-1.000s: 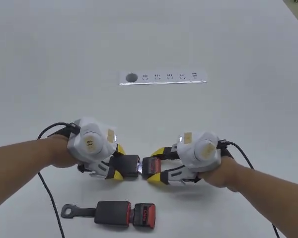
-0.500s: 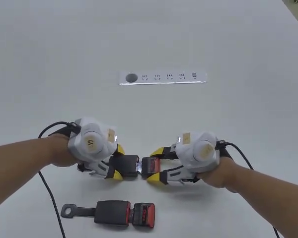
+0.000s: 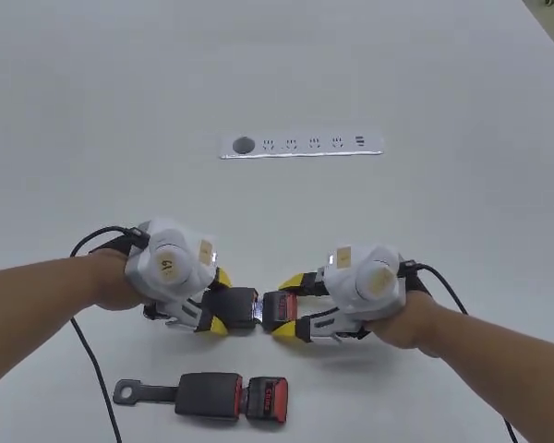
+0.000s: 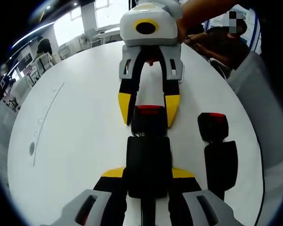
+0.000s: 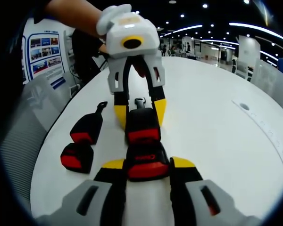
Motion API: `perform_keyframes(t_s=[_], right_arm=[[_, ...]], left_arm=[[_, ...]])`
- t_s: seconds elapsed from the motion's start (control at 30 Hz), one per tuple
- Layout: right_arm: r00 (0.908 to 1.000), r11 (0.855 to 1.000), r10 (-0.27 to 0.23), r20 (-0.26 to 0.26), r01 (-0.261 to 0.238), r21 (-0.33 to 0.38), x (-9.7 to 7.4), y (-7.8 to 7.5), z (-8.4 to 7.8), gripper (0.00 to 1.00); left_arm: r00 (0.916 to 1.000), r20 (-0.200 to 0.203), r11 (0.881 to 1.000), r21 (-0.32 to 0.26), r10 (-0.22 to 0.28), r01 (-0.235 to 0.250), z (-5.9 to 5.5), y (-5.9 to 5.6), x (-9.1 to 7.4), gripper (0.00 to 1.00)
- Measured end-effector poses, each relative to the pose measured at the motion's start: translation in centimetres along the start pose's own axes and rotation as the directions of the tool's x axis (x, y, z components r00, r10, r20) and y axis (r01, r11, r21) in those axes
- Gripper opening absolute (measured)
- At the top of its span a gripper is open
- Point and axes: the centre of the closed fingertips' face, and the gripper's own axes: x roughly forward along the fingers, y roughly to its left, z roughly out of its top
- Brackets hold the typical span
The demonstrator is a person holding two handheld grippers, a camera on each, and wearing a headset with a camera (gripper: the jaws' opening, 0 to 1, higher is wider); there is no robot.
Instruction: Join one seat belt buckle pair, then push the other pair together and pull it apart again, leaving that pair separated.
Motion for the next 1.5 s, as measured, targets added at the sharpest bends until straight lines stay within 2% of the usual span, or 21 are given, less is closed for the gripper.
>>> perform_keyframes(t_s=[0.53, 0.83, 1.07, 1.5], right_arm=[[0.9999, 1.0, 0.0, -0.011, 0.0, -0.005, -0.2, 0.0, -0.2, 0.36], [0.9996, 1.0, 0.005, -0.027, -0.005, -0.009, -1.6, 0.0, -1.2, 0.36], [0.9995, 1.0, 0.008, -0.03, -0.008, -0.012, -1.5, 0.0, -1.1, 0.36], [0.9995, 1.0, -0.008, -0.032, 0.008, 0.001, -4.1, -0.3, -3.0, 0.36]], left_arm=[[1.0, -0.008, 1.0, -0.005, 0.004, -0.004, 0.0, -0.1, 0.0, 0.35], [1.0, -0.007, 1.0, -0.006, 0.004, -0.004, 0.0, 0.0, 0.0, 0.35], [1.0, -0.006, 1.0, -0.007, 0.006, -0.006, 0.1, -0.1, 0.0, 0.35], [0.9999, -0.011, 1.0, -0.014, 0.011, -0.011, 0.1, -0.1, 0.1, 0.35]])
